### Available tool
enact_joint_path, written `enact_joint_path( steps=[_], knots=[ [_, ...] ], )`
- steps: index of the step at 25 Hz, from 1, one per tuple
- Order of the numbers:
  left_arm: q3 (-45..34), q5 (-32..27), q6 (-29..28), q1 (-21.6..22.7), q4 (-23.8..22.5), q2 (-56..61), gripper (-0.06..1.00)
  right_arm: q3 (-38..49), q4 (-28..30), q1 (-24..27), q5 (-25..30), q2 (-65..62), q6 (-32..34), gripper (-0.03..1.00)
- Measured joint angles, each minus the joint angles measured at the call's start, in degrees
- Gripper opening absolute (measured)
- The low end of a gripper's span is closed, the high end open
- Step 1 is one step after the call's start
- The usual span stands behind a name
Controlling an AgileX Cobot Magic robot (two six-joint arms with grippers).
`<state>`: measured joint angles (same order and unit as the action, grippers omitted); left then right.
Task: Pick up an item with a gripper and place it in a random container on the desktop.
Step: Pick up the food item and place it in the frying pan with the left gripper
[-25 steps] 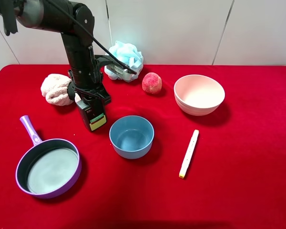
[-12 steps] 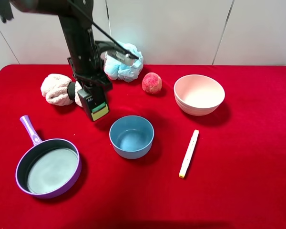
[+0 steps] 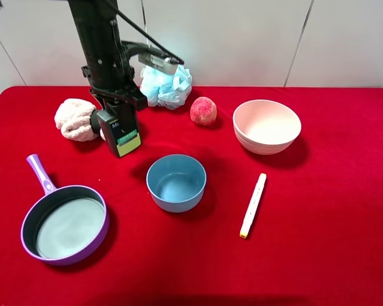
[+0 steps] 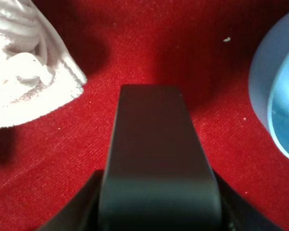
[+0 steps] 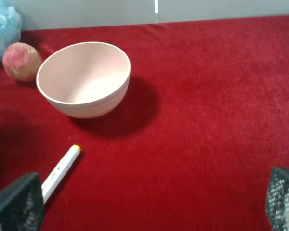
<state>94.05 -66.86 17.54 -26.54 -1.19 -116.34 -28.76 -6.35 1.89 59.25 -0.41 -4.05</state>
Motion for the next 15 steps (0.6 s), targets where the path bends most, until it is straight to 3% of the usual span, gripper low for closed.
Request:
enact_joint_path(
  steps=[8,15],
  knots=[
    [-0.5,0.0,-1.0,-2.2,-0.2,5.4,0.40,0.0,0.0,0.0,0.0,0.0,0.0,0.69],
    [-8.7,0.0,-2.4,-4.6,-0.4,10.8,0.40,0.0,0.0,0.0,0.0,0.0,0.0,0.69]
  ],
)
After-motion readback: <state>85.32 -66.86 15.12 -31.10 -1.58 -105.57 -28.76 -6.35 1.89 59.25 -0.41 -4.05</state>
